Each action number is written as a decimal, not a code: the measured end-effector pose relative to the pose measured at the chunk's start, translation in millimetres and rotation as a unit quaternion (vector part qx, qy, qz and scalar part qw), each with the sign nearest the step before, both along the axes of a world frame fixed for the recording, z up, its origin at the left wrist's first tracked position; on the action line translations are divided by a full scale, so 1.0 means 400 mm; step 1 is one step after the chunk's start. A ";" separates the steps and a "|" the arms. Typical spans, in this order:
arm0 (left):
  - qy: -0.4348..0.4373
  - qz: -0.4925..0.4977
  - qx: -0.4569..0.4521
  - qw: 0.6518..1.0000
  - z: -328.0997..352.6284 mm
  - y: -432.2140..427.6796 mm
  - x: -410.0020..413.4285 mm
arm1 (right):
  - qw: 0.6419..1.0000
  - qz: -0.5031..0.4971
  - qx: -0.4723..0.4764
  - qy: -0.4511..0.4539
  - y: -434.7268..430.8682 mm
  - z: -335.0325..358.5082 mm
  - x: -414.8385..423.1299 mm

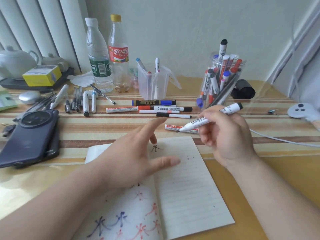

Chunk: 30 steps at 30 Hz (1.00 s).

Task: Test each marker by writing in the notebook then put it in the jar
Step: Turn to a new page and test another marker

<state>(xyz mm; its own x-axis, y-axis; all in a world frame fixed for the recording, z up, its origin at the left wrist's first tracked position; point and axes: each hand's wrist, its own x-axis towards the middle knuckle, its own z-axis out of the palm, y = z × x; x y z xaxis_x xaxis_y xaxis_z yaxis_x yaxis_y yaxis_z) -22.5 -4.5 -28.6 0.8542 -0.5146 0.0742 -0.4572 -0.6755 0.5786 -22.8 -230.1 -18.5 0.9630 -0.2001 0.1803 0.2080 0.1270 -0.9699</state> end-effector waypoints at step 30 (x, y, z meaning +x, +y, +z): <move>-0.012 0.003 0.096 0.995 -0.014 0.001 0.018 | 0.946 0.105 -0.296 0.083 0.019 -0.040 0.039</move>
<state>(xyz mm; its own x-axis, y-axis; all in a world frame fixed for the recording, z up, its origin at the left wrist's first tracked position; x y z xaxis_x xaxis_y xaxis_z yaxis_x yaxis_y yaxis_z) -15.4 -4.0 -34.3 0.8566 -0.5160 -0.0049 -0.4645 -0.7751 0.4283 -7.2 -222.5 -34.4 0.9953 0.0870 0.0431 0.0763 -0.4264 -0.9013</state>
